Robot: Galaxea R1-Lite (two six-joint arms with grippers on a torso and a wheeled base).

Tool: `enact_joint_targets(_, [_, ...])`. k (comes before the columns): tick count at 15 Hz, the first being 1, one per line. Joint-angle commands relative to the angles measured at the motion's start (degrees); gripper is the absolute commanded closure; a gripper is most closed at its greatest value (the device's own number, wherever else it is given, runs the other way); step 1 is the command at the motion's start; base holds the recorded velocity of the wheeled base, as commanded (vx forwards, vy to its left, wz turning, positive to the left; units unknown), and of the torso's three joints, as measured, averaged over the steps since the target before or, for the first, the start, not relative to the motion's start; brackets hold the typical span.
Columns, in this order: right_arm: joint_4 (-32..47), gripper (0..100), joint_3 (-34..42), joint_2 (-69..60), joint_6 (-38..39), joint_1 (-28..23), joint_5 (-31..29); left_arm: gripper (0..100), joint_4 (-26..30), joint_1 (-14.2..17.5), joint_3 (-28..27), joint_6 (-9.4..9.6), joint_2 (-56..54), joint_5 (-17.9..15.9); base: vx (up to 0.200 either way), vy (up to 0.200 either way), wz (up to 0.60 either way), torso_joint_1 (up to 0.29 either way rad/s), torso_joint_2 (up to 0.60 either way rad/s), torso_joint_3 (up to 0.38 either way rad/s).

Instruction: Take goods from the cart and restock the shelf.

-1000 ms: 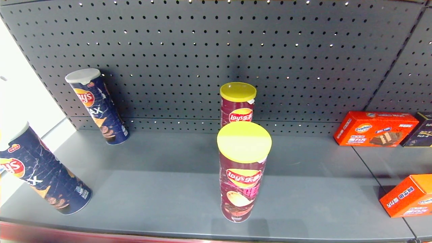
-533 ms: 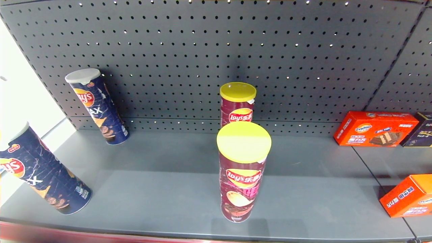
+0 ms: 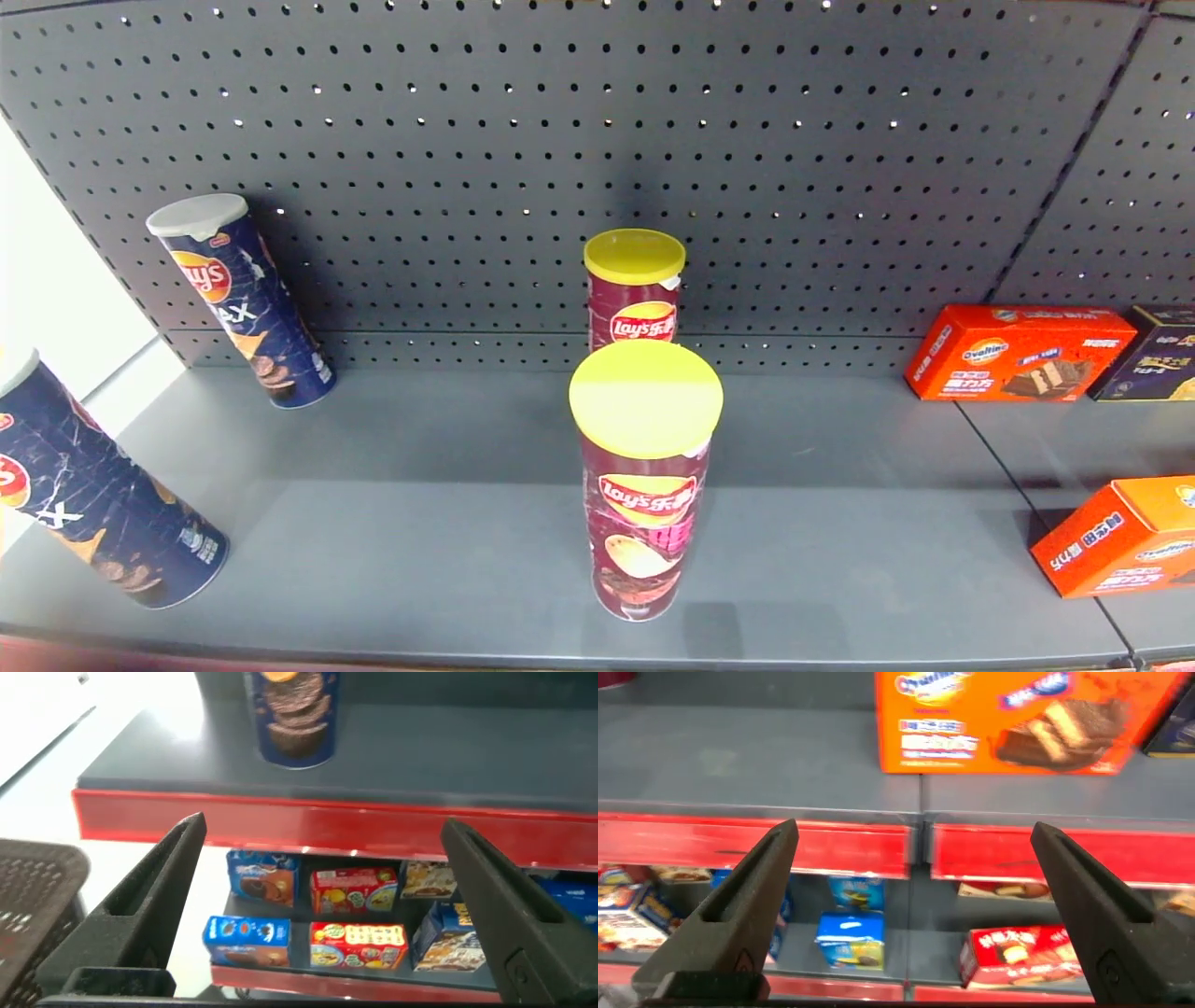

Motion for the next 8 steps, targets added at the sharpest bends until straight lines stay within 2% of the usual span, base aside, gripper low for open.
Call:
enact_joint_targets(1, [0.02, 0, 0.01, 0.11, -0.01, 0.02, 0.04, 0, -0.08, 0.01, 0.01, -0.02, -0.16, 0.04, 0.000, 0.000, -0.60, 0.007, 0.01, 0.007])
enact_joint_targets(2, [0.02, 0, 0.01, 0.11, -0.01, 0.02, 0.04, 0, -0.08, 0.01, 0.01, -0.11, -0.16, 0.04, 0.000, 0.000, -0.60, -0.002, 0.00, 0.002])
enact_joint_targets(8, [0.02, 0, 0.01, 0.11, -0.01, 0.02, 0.04, 0, -0.08, 0.01, -0.08, -0.20, -0.16, 0.22, 0.000, 0.000, 0.00, 0.000, 0.00, 0.000])
